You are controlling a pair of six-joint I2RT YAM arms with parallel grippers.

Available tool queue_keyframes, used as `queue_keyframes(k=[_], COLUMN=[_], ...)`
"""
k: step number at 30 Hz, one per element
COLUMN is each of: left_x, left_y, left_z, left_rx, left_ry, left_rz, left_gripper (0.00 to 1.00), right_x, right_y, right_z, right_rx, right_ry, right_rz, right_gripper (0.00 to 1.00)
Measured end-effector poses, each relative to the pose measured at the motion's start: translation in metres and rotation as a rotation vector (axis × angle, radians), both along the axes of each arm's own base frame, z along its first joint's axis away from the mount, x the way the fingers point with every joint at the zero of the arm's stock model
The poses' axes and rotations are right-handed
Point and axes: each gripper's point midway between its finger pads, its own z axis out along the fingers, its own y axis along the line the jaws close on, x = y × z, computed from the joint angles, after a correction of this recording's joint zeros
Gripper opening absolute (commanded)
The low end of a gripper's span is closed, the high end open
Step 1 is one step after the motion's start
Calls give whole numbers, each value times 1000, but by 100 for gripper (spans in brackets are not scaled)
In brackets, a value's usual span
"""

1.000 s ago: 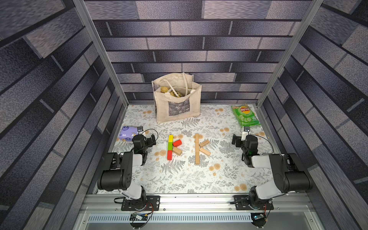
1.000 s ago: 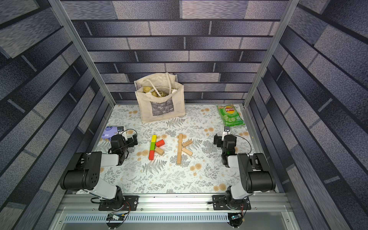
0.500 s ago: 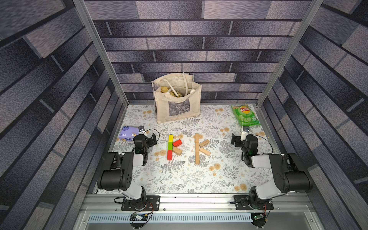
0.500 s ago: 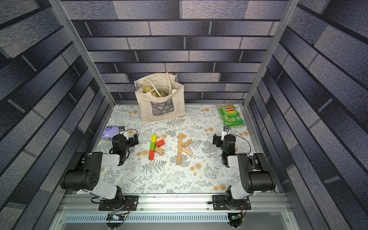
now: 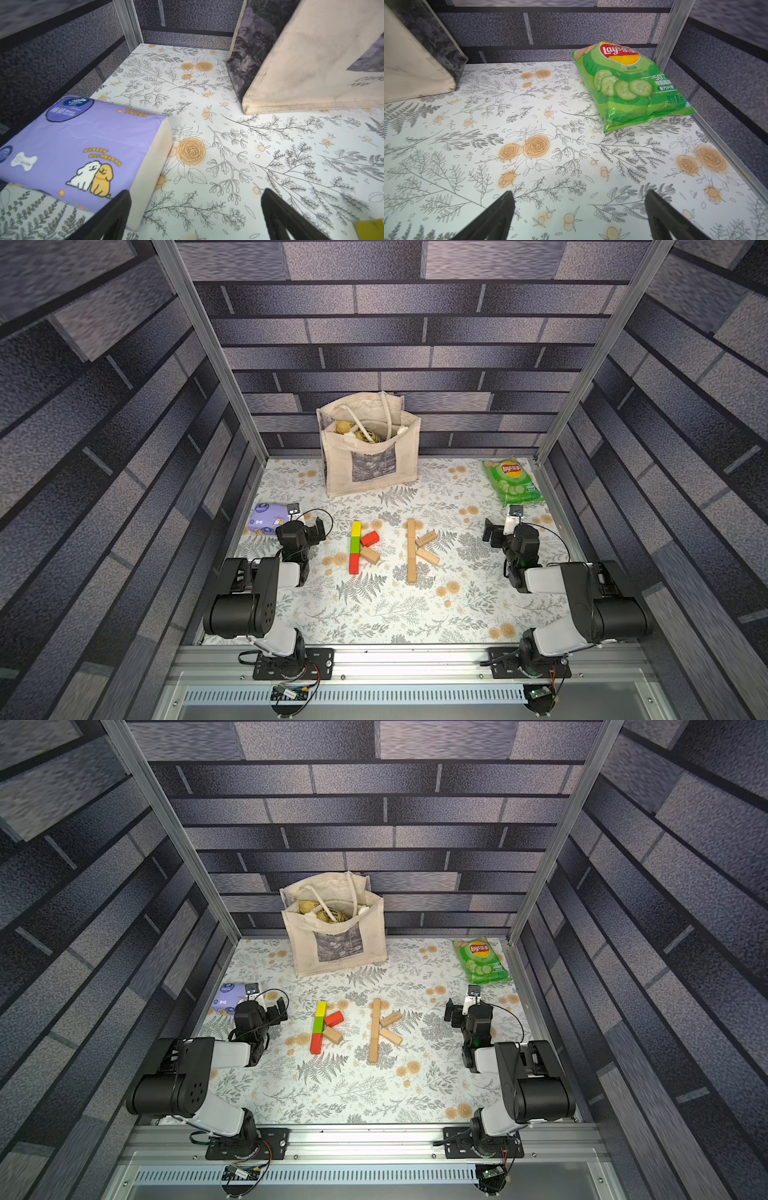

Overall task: Assemble the letter k with building blocks
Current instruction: Reset both arms

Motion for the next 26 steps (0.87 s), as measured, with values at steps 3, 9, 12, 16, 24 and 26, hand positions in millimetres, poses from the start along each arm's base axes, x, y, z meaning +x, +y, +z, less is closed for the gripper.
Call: queue_keyframes(k=[3,9,12,16,24,26], left_x=[0,1,0,0,0,0], left_y=[4,-3,-2,-1,-1,-1], left_z=[0,0,-1,-1,-1,-1], left_rx=[3,-5,-4,-1,-1,-1], left_ry=[-1,0,5,5,4,4], left_rz=[19,-20,-15,-9,-8,-8], left_gripper=[100,100,100,100,100,100], right_x=[0,1,4,4,4,4], right_y=[-3,13,10,8,7,7], right_z=[0,0,2,1,1,1], right_rx=[-1,-1,-4,-6,-9,-9], right_ry=[-1,4,4,9,11,11], right_rz=[-18,83,64,50,43,43], right_gripper=[100,100,100,100,100,100])
